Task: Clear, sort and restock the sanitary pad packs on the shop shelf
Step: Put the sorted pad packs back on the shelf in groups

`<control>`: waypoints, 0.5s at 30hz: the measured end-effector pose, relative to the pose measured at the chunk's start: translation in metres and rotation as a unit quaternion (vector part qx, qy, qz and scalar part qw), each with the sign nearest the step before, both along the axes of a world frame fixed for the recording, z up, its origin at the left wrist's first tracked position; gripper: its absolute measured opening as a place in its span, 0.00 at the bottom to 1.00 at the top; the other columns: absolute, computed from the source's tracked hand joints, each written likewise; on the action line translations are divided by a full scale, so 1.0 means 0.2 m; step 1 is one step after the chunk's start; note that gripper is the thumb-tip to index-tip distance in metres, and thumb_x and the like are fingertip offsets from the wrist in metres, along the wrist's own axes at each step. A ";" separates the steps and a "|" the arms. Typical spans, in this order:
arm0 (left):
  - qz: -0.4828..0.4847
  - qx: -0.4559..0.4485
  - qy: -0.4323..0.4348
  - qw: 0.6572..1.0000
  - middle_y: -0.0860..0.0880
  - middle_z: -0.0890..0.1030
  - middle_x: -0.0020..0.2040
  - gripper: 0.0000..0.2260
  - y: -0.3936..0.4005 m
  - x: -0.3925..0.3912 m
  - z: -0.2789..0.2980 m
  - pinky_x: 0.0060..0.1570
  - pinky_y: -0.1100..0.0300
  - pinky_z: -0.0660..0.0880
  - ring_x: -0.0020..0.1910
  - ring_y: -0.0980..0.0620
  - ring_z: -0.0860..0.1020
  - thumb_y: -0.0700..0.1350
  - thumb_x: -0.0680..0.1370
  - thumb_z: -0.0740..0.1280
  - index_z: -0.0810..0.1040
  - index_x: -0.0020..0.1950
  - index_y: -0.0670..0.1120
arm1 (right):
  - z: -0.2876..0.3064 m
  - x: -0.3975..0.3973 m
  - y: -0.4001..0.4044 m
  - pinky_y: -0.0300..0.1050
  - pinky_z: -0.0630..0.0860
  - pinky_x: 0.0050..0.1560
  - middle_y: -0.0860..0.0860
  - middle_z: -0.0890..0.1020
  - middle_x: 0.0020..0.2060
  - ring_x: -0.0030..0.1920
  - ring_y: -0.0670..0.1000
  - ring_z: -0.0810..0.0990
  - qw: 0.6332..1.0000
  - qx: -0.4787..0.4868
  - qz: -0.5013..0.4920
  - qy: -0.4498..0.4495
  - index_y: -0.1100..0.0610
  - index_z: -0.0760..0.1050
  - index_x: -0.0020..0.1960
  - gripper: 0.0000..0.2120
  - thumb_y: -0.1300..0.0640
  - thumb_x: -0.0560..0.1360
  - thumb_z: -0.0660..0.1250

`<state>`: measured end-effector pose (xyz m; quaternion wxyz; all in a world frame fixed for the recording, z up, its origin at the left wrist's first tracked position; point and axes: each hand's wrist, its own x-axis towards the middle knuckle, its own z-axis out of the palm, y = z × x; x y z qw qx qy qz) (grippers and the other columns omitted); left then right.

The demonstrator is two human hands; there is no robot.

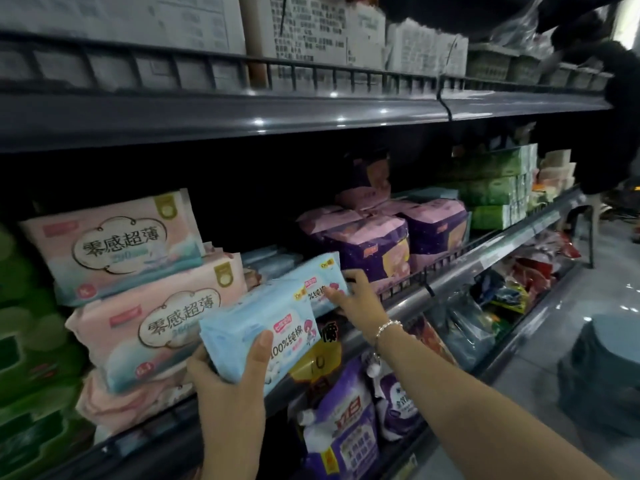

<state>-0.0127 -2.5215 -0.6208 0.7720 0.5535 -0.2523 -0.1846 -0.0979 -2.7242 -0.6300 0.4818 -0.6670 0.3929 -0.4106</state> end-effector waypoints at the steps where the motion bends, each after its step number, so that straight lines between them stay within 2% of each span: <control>1: 0.002 -0.003 0.005 1.000 0.50 0.75 0.59 0.35 0.00 0.00 -0.01 0.43 0.64 0.72 0.53 0.54 0.77 0.57 0.62 0.73 0.63 0.64 0.50 | -0.01 0.02 0.00 0.40 0.78 0.46 0.50 0.81 0.51 0.49 0.48 0.80 0.999 -0.025 -0.015 0.034 0.54 0.68 0.57 0.15 0.53 0.76 0.70; 3: 0.009 -0.002 0.011 1.000 0.52 0.77 0.55 0.35 0.02 -0.01 -0.02 0.43 0.63 0.71 0.52 0.54 0.78 0.57 0.61 0.72 0.64 0.63 0.50 | -0.01 0.04 -0.02 0.33 0.70 0.37 0.47 0.79 0.46 0.44 0.46 0.77 0.994 -0.062 -0.037 0.086 0.57 0.72 0.56 0.13 0.53 0.76 0.69; 4: 0.017 0.000 0.013 1.000 0.53 0.77 0.55 0.34 0.02 -0.01 -0.04 0.44 0.62 0.72 0.51 0.55 0.78 0.57 0.61 0.72 0.64 0.62 0.50 | -0.01 0.05 -0.03 0.32 0.68 0.36 0.48 0.78 0.46 0.45 0.47 0.76 0.991 -0.071 -0.047 0.103 0.59 0.74 0.57 0.14 0.53 0.76 0.70; 8: 0.031 -0.013 0.035 0.999 0.52 0.77 0.57 0.31 0.05 -0.02 -0.06 0.47 0.60 0.73 0.51 0.55 0.78 0.52 0.64 0.72 0.66 0.65 0.52 | -0.03 0.10 -0.06 0.43 0.74 0.50 0.54 0.77 0.55 0.50 0.52 0.76 0.972 -0.114 -0.107 0.176 0.60 0.79 0.58 0.22 0.49 0.70 0.75; 10: 0.032 -0.023 0.042 0.998 0.53 0.78 0.56 0.31 0.06 -0.03 -0.06 0.43 0.63 0.73 0.49 0.58 0.78 0.51 0.64 0.72 0.67 0.66 0.52 | -0.02 0.10 -0.03 0.42 0.72 0.50 0.54 0.76 0.56 0.49 0.51 0.75 0.979 -0.098 -0.105 0.147 0.59 0.74 0.64 0.26 0.52 0.69 0.76; 11: 0.035 -0.023 0.045 0.998 0.52 0.79 0.57 0.32 0.06 -0.02 -0.06 0.43 0.62 0.74 0.50 0.57 0.79 0.52 0.63 0.72 0.67 0.65 0.53 | -0.01 0.10 -0.02 0.42 0.72 0.51 0.54 0.74 0.57 0.48 0.50 0.74 0.981 -0.102 -0.094 0.136 0.57 0.69 0.68 0.32 0.53 0.69 0.77; 13: 0.043 -0.020 0.046 0.998 0.50 0.79 0.59 0.33 0.06 -0.02 -0.07 0.46 0.59 0.75 0.52 0.53 0.80 0.53 0.61 0.73 0.68 0.64 0.54 | 0.01 0.11 -0.01 0.43 0.73 0.54 0.52 0.68 0.56 0.48 0.50 0.73 0.978 -0.130 -0.063 0.152 0.49 0.58 0.76 0.44 0.51 0.66 0.78; 15: 0.053 -0.017 0.052 0.997 0.49 0.79 0.59 0.34 0.07 -0.02 -0.08 0.48 0.57 0.75 0.53 0.51 0.80 0.55 0.60 0.73 0.68 0.64 0.55 | 0.02 0.16 -0.02 0.46 0.75 0.58 0.53 0.64 0.58 0.48 0.54 0.75 0.972 -0.133 -0.027 0.194 0.43 0.53 0.77 0.49 0.49 0.65 0.79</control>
